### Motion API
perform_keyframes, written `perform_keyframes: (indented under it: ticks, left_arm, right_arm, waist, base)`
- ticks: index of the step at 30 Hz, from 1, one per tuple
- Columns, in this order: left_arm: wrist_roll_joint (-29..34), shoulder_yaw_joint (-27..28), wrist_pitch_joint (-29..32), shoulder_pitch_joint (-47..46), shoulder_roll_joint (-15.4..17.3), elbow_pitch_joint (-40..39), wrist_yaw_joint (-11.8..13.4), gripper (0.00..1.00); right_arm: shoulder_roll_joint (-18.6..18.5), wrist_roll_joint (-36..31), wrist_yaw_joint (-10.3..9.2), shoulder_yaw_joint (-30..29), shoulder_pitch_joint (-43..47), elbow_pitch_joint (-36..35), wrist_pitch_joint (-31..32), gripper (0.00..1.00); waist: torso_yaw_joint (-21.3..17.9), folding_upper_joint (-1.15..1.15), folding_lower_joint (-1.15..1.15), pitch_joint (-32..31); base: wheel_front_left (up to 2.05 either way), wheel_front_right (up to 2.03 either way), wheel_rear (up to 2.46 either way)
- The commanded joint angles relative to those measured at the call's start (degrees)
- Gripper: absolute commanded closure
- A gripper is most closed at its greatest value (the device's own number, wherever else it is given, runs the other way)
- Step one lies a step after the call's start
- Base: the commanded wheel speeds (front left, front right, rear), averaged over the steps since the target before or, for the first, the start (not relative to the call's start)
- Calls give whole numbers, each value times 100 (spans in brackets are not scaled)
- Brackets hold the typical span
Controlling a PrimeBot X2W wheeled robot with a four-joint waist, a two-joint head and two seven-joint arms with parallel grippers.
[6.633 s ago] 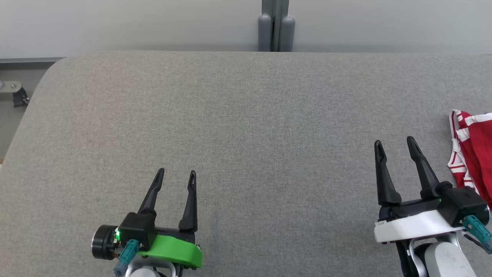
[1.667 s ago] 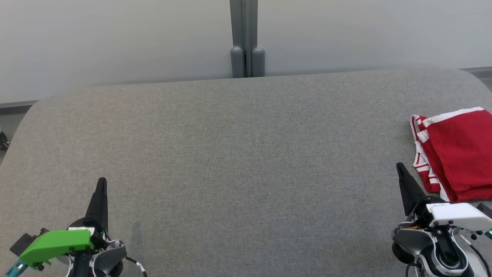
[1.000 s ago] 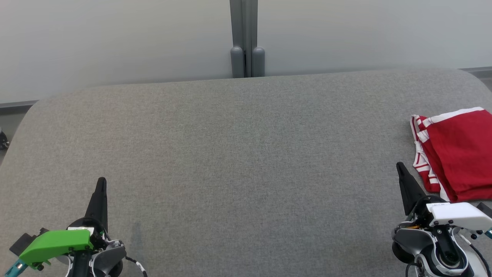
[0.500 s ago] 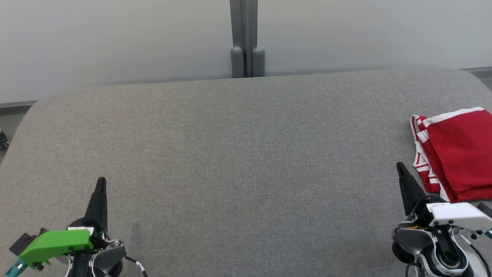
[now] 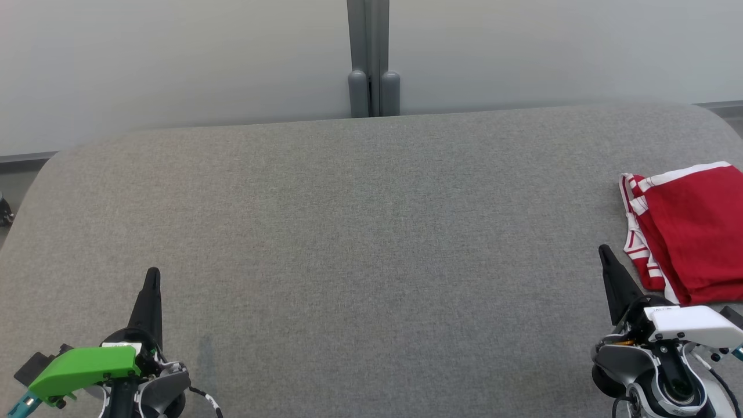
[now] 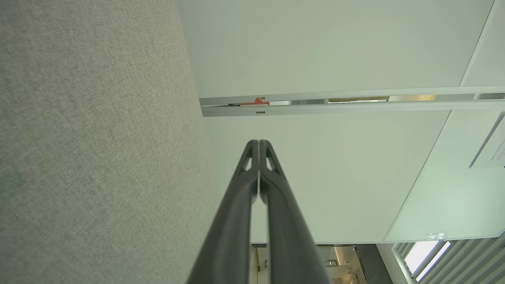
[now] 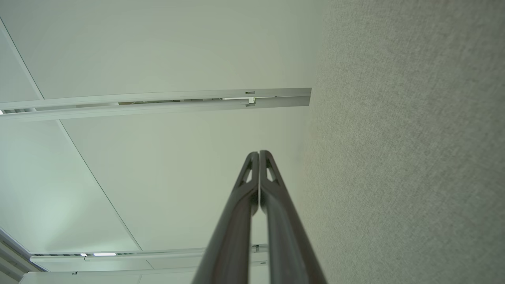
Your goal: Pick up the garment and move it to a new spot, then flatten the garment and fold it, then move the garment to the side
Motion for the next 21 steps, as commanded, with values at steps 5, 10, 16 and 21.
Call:
perform_keyframes:
  ticks: [5, 10, 16, 21]
  left_arm:
    - [44, 25, 39, -88, -9, 11, -29, 100]
    - [46, 34, 44, -89, -13, 12, -29, 100]
    - [55, 43, 40, -89, -19, 12, -29, 100]
    - [65, 52, 49, -90, -24, 12, -28, 100]
  right_arm:
    - [10, -43, 2, -23, -43, 11, 32, 100]
    - [14, -45, 2, -28, -44, 11, 34, 100]
    - [19, -52, 2, -34, -44, 11, 32, 100]
    - [24, -61, 2, -41, -45, 11, 42, 100]
  waist:
    - [0, 0, 0, 0]
    - [0, 0, 0, 0]
    - [0, 0, 0, 0]
    - [0, 0, 0, 0]
  base:
    - [0, 0, 0]
    - [0, 0, 0]
    - [0, 0, 0]
    - [0, 0, 0]
